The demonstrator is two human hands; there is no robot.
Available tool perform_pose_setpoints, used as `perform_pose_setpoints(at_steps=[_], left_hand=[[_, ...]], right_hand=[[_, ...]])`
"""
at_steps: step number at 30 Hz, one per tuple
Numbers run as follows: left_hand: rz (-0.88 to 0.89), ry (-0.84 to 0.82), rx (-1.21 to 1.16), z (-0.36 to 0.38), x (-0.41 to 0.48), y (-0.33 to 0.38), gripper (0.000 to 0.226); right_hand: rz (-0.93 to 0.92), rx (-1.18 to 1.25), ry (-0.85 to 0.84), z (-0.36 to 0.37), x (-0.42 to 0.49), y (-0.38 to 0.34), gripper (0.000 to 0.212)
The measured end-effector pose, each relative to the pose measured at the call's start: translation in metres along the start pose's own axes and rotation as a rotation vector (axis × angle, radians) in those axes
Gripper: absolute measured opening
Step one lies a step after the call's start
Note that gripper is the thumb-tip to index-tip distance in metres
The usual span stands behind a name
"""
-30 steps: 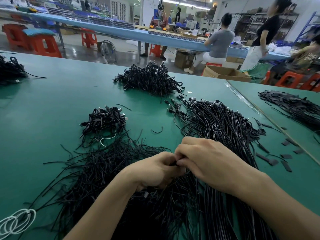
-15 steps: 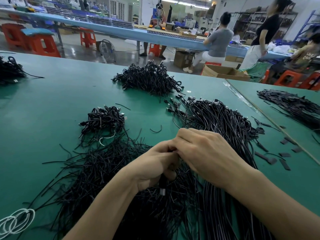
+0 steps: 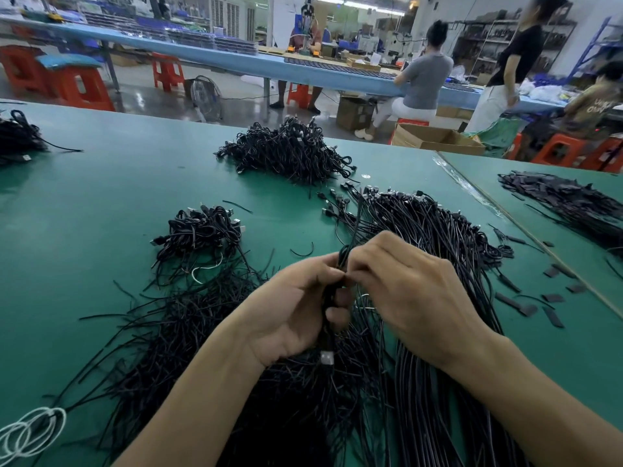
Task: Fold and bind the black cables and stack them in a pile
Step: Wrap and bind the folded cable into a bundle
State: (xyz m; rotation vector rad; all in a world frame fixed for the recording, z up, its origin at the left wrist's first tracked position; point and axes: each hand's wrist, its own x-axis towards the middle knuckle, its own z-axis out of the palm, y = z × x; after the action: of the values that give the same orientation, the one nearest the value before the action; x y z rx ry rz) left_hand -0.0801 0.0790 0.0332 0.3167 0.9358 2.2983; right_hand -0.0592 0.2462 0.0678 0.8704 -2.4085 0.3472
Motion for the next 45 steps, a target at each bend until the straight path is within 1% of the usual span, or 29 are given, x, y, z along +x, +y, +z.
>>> perform_pose_setpoints(at_steps=[2, 4, 5, 6, 8, 9, 10, 11, 13, 14, 16, 18, 20, 22, 24, 28, 29, 32, 35, 36, 38, 40, 41, 42, 43, 45], left_hand=[[0.081, 0.018, -0.012, -0.002, 0.003, -0.003, 0.022], [0.163, 0.083, 0.085, -0.004, 0.005, -0.008, 0.026], [0.205, 0.132, 0.203, -0.005, 0.006, -0.009, 0.028], [0.26, 0.201, 0.381, -0.007, 0.006, -0.009, 0.028], [0.394, 0.389, 0.801, -0.013, 0.006, -0.007, 0.019], [0.443, 0.446, 0.953, -0.015, 0.006, -0.005, 0.017], [0.444, 0.447, 1.039, -0.016, 0.005, -0.004, 0.017], [0.403, 0.414, 1.064, -0.016, 0.004, -0.003, 0.019], [0.326, 0.323, 0.99, -0.014, 0.003, -0.003, 0.011], [0.328, 0.293, 0.928, -0.012, 0.002, -0.004, 0.01], [0.388, 0.262, 0.842, -0.009, 0.0, -0.002, 0.022], [0.429, 0.265, 0.759, -0.007, -0.001, 0.001, 0.032], [0.426, 0.274, 0.61, -0.007, -0.002, 0.005, 0.038], [0.417, 0.259, 0.535, -0.005, -0.003, 0.004, 0.04], [0.398, 0.229, 0.571, -0.002, -0.004, 0.001, 0.042], [0.387, 0.163, 0.629, 0.0, -0.007, 0.0, 0.045], [0.387, 0.152, 0.639, 0.001, -0.007, 0.0, 0.044], [0.409, 0.144, 0.628, 0.003, -0.007, 0.0, 0.041], [0.438, 0.16, 0.684, 0.004, -0.006, 0.002, 0.047], [0.458, 0.156, 0.699, 0.003, -0.006, 0.004, 0.046], [0.489, 0.133, 0.729, -0.001, -0.008, 0.008, 0.035], [0.478, 0.179, 0.822, -0.005, -0.009, 0.009, 0.016], [0.478, 0.247, 0.925, -0.007, -0.008, 0.009, 0.021], [0.479, 0.319, 1.013, -0.01, -0.007, 0.007, 0.033], [0.484, 0.379, 1.053, -0.013, -0.004, 0.005, 0.042], [0.471, 0.428, 1.048, -0.014, 0.0, 0.002, 0.046]], right_hand=[[0.144, 0.156, 0.112, 0.006, -0.003, -0.002, 0.013], [0.294, 0.293, 0.192, 0.013, -0.005, -0.004, 0.007], [0.371, 0.363, 0.213, 0.015, -0.005, -0.005, 0.011], [0.441, 0.44, 0.223, 0.018, -0.005, -0.007, 0.014], [0.545, 0.597, 0.214, 0.022, -0.004, -0.01, 0.017], [0.585, 0.679, 0.206, 0.024, -0.003, -0.012, 0.017], [0.623, 0.765, 0.203, 0.024, -0.003, -0.014, 0.017], [0.655, 0.847, 0.204, 0.025, -0.002, -0.015, 0.016], [0.688, 0.974, 0.198, 0.024, 0.001, -0.017, 0.016], [0.695, 1.018, 0.19, 0.023, 0.001, -0.018, 0.016], [0.699, 1.085, 0.168, 0.021, 0.002, -0.018, 0.013], [0.706, 1.156, 0.142, 0.02, 0.0, -0.017, 0.007], [0.704, 1.228, 0.104, 0.022, -0.003, -0.019, 0.009], [0.665, 1.226, 0.059, 0.026, -0.005, -0.023, 0.009], [0.614, 1.164, 0.036, 0.029, -0.006, -0.027, 0.014], [0.565, 1.089, 0.041, 0.027, -0.003, -0.024, 0.023], [0.569, 1.066, 0.041, 0.028, -0.003, -0.023, 0.023], [0.591, 0.994, 0.029, 0.03, -0.003, -0.018, 0.014], [0.618, 1.017, 0.024, 0.031, -0.004, -0.016, 0.021], [0.632, 1.032, 0.031, 0.031, -0.005, -0.014, 0.018], [0.657, 1.041, 0.04, 0.03, -0.003, -0.01, 0.011], [0.662, 1.02, 0.065, 0.028, -0.002, -0.004, 0.009], [0.663, 1.002, 0.079, 0.026, -0.001, -0.001, 0.008], [0.657, 0.982, 0.091, 0.024, 0.001, 0.001, 0.009], [0.649, 0.964, 0.1, 0.023, 0.002, 0.003, 0.009], [0.627, 0.945, 0.125, 0.022, 0.003, 0.003, 0.009]])
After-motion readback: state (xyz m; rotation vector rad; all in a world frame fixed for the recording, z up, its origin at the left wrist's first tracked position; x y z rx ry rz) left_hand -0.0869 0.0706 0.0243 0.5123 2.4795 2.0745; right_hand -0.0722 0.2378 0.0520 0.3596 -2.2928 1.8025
